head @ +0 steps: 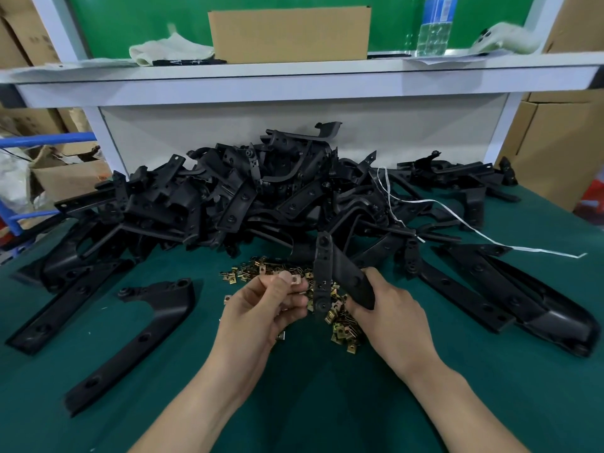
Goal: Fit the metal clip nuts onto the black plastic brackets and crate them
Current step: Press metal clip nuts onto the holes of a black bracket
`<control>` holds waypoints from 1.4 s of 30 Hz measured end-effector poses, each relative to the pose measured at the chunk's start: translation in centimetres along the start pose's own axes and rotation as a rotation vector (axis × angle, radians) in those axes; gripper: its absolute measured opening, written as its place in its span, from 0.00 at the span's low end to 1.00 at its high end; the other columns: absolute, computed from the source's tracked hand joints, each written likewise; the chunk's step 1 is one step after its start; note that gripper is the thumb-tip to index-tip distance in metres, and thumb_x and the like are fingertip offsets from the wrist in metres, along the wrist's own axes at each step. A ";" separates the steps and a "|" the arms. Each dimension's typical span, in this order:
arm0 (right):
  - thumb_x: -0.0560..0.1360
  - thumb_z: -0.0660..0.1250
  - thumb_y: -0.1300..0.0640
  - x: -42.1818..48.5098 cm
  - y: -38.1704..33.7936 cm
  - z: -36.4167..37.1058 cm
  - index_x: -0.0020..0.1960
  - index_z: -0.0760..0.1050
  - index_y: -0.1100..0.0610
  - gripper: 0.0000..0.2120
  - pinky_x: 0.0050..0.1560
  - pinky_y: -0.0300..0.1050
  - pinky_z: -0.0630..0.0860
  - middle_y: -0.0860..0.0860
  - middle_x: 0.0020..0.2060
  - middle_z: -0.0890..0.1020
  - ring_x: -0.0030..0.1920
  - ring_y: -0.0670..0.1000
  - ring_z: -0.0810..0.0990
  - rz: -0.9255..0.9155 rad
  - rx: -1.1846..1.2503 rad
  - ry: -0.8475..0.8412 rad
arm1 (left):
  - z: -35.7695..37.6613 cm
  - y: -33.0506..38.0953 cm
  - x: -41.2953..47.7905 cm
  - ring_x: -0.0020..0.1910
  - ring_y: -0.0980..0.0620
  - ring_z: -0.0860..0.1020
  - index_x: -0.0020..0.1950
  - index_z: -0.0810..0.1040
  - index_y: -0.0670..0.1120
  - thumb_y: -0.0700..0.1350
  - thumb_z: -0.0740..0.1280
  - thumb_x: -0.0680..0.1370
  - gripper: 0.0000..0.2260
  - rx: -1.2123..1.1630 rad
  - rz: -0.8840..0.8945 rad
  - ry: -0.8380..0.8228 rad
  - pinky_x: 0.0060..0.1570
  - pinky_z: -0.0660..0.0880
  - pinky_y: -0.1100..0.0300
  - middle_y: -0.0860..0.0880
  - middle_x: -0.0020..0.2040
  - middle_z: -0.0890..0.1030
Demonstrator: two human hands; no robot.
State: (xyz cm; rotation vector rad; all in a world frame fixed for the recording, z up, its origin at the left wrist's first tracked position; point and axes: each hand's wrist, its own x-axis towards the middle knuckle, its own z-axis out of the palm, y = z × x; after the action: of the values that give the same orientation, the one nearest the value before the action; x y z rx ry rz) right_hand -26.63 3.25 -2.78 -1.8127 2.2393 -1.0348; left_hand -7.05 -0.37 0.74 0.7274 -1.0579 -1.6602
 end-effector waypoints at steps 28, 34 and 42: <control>0.75 0.68 0.43 -0.1 -0.3 0.1 0.52 0.70 0.46 0.11 0.35 0.49 0.66 0.43 0.32 0.72 0.37 0.57 0.77 -0.032 -0.071 0.058 | 0.6 -1.6 -0.7 0.42 0.50 0.82 0.40 0.83 0.48 0.54 0.74 0.71 0.09 0.111 0.093 0.002 0.47 0.80 0.60 0.44 0.42 0.84; 0.75 0.70 0.43 -0.1 -0.4 0.1 0.52 0.71 0.47 0.12 0.35 0.48 0.62 0.44 0.29 0.69 0.37 0.57 0.79 -0.039 -0.128 0.095 | 1.1 -2.7 -1.0 0.44 0.49 0.82 0.41 0.84 0.50 0.58 0.72 0.72 0.11 0.206 0.152 0.120 0.52 0.80 0.56 0.45 0.43 0.85; 0.76 0.69 0.44 -0.2 -0.4 0.4 0.51 0.69 0.46 0.11 0.34 0.49 0.65 0.45 0.28 0.70 0.35 0.56 0.78 -0.035 -0.149 0.112 | 2.8 -3.6 -1.5 0.41 0.54 0.79 0.40 0.83 0.51 0.59 0.71 0.70 0.12 0.169 0.174 0.184 0.49 0.80 0.57 0.50 0.40 0.83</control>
State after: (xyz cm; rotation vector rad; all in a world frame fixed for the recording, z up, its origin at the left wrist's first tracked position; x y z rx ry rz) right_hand -26.00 3.25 -2.94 -1.9029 2.4182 -1.0255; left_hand -10.47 2.38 -1.26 0.8555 -1.1049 -1.3413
